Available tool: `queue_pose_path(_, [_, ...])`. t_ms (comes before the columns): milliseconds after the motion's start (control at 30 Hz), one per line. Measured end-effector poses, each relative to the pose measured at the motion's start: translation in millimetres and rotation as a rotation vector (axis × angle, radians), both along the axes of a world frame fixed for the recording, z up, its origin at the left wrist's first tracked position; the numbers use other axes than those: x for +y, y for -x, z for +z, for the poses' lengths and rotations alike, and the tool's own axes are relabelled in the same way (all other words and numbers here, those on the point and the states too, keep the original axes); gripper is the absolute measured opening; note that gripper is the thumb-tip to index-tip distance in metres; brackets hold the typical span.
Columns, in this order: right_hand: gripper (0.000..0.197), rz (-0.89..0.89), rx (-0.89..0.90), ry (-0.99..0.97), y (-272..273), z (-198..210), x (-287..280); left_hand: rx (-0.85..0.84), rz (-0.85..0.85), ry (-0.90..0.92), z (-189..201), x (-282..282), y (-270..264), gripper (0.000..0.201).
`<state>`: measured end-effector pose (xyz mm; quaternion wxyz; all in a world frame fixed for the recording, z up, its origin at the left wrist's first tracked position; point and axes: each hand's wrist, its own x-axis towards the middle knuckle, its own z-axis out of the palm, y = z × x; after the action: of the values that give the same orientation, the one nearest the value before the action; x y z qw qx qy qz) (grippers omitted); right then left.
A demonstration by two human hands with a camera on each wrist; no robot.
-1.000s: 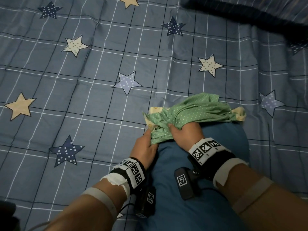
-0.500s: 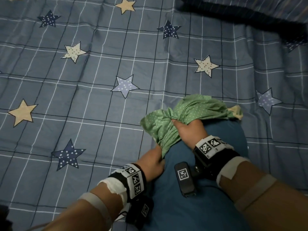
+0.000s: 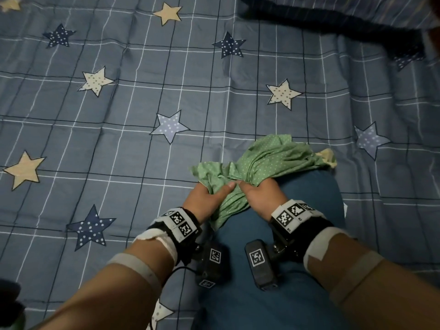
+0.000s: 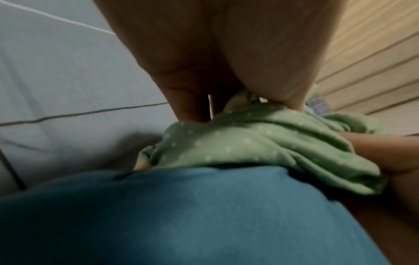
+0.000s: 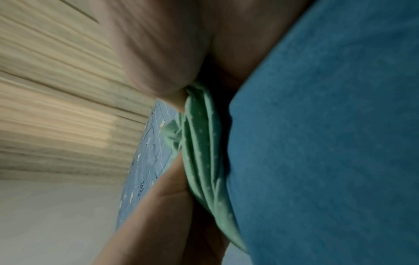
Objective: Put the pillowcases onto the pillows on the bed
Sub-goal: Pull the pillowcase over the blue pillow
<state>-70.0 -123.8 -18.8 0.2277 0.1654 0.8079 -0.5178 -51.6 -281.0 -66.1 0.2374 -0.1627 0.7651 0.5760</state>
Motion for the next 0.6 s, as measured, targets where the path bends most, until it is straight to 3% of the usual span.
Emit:
queue_pose_path(67, [0.027, -0.012, -0.029, 0.006, 1, 2, 1, 0.001, -0.01, -0.034, 5, 1, 0, 0.042])
queue_pose_path(233, [0.028, 0.047, 0.01, -0.052, 5, 9, 11, -0.09, 0.237, -0.231, 10, 3, 1, 0.036])
queue_pose_path(333, [0.026, 0.089, 0.031, -0.094, 3, 10, 11, -0.152, 0.327, -0.202, 5, -3, 4, 0.063])
queue_pose_path(433, [0.025, 0.12, 0.035, -0.103, 1, 7, 8, -0.116, 0.397, -0.171, 6, -5, 11, 0.048])
queue_pose_path(533, [0.026, 0.128, 0.007, -0.069, 1, 6, 7, -0.072, 0.377, -0.093, 6, -1, 17, 0.059])
queue_pose_path(600, [0.027, 0.136, -0.015, -0.036, 1, 6, 7, -0.037, 0.351, -0.05, 7, 4, 20, 0.048])
